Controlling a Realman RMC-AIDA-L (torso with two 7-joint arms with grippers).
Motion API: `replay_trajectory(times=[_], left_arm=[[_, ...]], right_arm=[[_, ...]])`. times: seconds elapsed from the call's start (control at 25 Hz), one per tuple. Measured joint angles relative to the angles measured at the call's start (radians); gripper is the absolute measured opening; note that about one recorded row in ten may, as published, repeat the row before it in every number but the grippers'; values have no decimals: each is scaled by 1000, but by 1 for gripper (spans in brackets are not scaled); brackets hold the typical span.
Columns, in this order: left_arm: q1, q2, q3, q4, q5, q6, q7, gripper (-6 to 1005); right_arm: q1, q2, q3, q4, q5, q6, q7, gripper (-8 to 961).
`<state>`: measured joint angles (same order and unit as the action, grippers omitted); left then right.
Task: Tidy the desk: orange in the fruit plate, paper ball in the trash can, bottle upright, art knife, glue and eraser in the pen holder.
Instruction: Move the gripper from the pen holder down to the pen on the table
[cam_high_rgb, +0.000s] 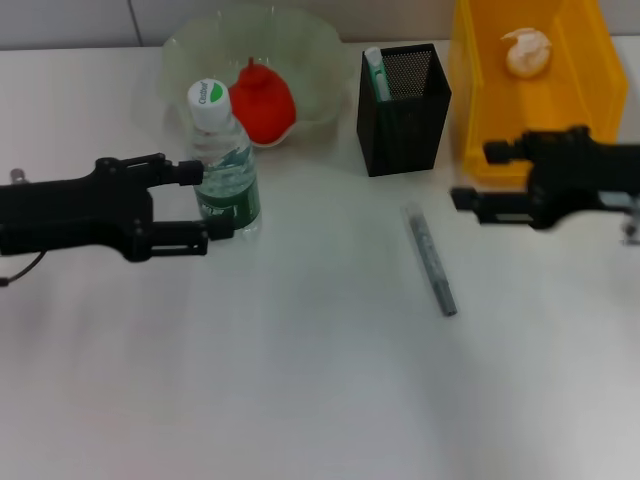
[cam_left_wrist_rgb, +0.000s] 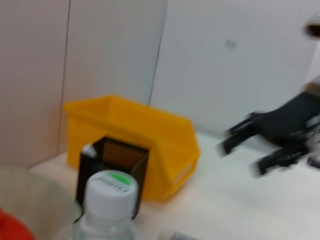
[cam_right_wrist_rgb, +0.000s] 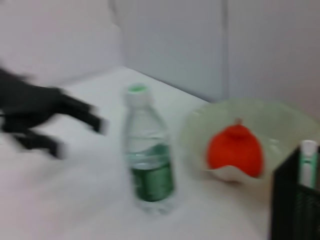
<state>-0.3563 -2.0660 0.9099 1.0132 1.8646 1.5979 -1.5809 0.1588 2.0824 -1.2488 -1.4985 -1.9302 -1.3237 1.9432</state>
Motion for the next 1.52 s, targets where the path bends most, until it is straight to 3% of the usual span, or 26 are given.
replay_trajectory(times=[0.12, 0.16, 0.2, 0.36, 0.56, 0.72, 0.88, 1.08, 1.28, 1.52], left_arm=[[-15, -2, 60, 52, 37, -58, -101, 844], [-19, -2, 84, 74, 49, -74, -142, 844], [-22, -2, 102, 90, 57, -85, -177, 844], [-28, -2, 189, 185, 105, -120, -329, 844], [-29, -5, 388, 364, 222, -170, -540, 844], [-64, -5, 537, 444, 315, -231, -669, 844], [-171, -6, 646, 422, 452, -274, -842, 844], [-305, -14, 699, 324, 512, -308, -989, 844], [-381, -14, 703, 242, 512, -339, -1070, 844], [-424, -14, 705, 182, 500, -374, -1125, 844]], right_arm=[[-38, 0, 126, 78, 124, -137, -170, 712], [-54, -1, 214, 139, 166, -218, -275, 712], [-54, -1, 214, 139, 166, -218, -275, 712], [-62, -1, 382, 257, 180, -339, -424, 712], [-55, -11, 572, 392, 162, -401, -529, 711], [-57, -14, 606, 408, 116, -419, -543, 711], [-56, -15, 625, 399, 43, -447, -535, 712], [-62, -22, 663, 399, 8, -469, -540, 712], [-60, -38, 720, 397, -2, -565, -572, 713], [-57, -40, 778, 396, -2, -642, -668, 712]])
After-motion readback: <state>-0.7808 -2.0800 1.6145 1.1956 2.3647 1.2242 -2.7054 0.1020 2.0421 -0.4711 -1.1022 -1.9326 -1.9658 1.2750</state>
